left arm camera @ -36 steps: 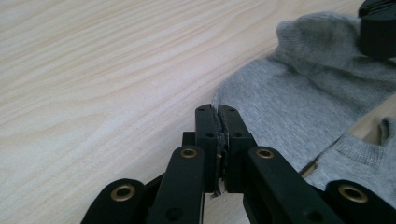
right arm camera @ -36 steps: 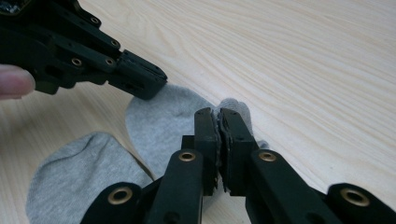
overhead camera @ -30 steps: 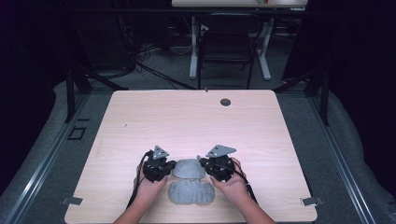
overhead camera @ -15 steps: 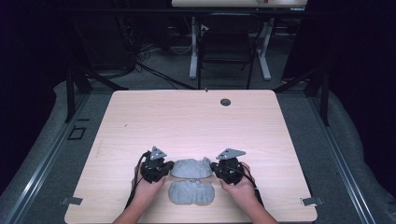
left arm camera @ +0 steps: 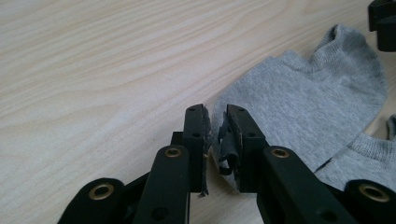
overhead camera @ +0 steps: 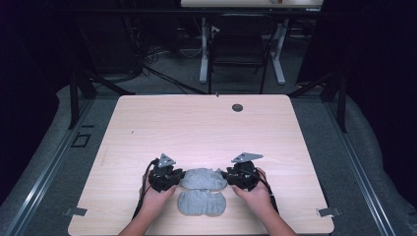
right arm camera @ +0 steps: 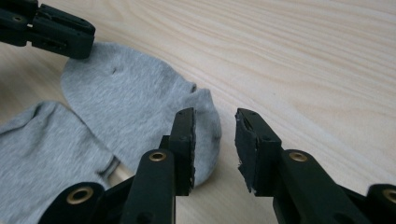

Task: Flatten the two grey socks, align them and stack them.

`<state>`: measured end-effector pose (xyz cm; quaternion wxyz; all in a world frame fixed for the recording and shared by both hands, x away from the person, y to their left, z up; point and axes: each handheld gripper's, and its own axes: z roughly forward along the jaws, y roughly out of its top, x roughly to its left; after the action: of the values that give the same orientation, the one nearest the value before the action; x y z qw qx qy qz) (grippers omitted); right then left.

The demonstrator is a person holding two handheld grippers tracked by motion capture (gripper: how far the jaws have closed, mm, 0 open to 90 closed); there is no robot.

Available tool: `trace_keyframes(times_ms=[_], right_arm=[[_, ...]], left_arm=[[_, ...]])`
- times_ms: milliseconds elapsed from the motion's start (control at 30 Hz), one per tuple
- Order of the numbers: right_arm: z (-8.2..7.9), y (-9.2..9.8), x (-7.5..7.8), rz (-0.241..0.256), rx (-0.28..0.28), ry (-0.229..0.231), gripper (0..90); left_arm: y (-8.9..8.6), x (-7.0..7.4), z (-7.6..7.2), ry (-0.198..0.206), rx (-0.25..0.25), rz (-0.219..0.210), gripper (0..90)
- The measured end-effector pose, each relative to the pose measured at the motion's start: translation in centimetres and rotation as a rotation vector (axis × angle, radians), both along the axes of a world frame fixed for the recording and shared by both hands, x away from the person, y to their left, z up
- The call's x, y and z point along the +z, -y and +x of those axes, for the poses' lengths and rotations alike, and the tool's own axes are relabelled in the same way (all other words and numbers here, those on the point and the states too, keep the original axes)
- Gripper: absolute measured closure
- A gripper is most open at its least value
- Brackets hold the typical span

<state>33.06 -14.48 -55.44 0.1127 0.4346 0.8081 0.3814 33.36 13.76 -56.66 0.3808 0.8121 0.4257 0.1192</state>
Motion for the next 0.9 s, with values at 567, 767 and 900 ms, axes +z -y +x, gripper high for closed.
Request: trace_keyframes(times_ms=[567, 767, 900], right_arm=[[0.8, -0.4, -1.4, -0.046, -0.002, -0.033, 86.3], [0.9, -0.3, -1.6, -0.055, -0.01, -0.035, 86.7], [0.8, -0.3, -1.4, -0.043, -0.006, -0.028, 86.7]], left_arm=[[0.4, -0.3, 0.2, -0.014, -0.015, 0.045, 88.1], [0.3, -0.4, 0.3, -0.02, -0.006, 0.042, 88.2], [0.2, -0.2, 0.2, -0.013, -0.01, 0.031, 88.2]])
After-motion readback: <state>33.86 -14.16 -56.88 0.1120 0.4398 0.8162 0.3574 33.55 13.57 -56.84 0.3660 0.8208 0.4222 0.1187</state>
